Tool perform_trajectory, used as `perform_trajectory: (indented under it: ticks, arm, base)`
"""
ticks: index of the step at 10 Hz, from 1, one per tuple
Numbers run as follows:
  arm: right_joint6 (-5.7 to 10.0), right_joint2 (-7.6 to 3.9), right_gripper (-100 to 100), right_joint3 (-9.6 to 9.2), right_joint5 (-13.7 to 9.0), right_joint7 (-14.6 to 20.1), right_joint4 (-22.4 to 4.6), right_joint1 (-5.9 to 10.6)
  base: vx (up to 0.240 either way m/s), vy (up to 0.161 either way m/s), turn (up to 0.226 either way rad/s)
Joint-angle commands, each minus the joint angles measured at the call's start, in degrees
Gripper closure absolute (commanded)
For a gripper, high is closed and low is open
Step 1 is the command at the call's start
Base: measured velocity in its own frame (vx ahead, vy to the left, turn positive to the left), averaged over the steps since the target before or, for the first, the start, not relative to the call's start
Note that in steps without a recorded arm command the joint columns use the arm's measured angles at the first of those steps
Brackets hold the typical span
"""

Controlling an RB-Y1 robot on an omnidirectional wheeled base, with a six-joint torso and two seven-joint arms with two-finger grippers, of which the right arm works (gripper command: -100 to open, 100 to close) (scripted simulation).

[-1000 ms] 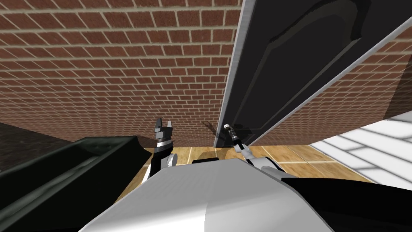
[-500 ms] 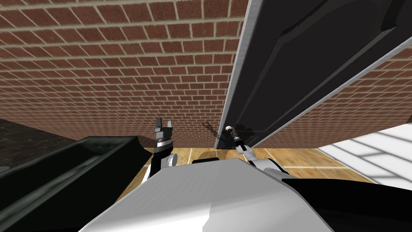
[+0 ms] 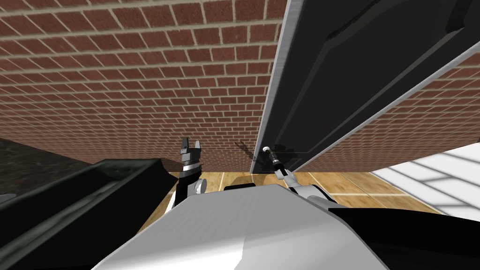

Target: Pull the door open

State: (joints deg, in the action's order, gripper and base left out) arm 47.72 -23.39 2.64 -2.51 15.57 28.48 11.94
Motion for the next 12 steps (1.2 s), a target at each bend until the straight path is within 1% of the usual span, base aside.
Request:
perform_trajectory:
  ticks: [1,2,3,4,10,11,12]
  arm:
    - [0.17,-0.15,100,0.06,0.0,-0.08,0.17,0.19]
    - [0.61,-0.46,100,-0.66,0.41,0.8,0.11,-0.33]
    - [0.84,-0.63,100,-0.91,0.57,1.11,0.15,-0.46]
    - [1.38,-1.04,100,-1.5,0.95,1.83,0.25,-0.76]
    - [4.97,-3.72,100,-5.39,3.41,6.58,0.92,-2.72]
    - [4.88,-3.41,100,-5.04,3.16,6.13,0.21,-2.22]
    - [6.95,-4.36,100,-6.04,3.74,7.54,0.06,-3.4]
  base:
    - [0.0,0.0,0.0]
    - [-0.086,-0.008,0.058]
    - [-0.154,-0.029,0.067]
    - [-0.201,-0.058,0.077]
    - [-0.214,-0.086,0.096]
    - [-0.107,-0.037,0.019]
    - [-0.133,-0.076,0.114]
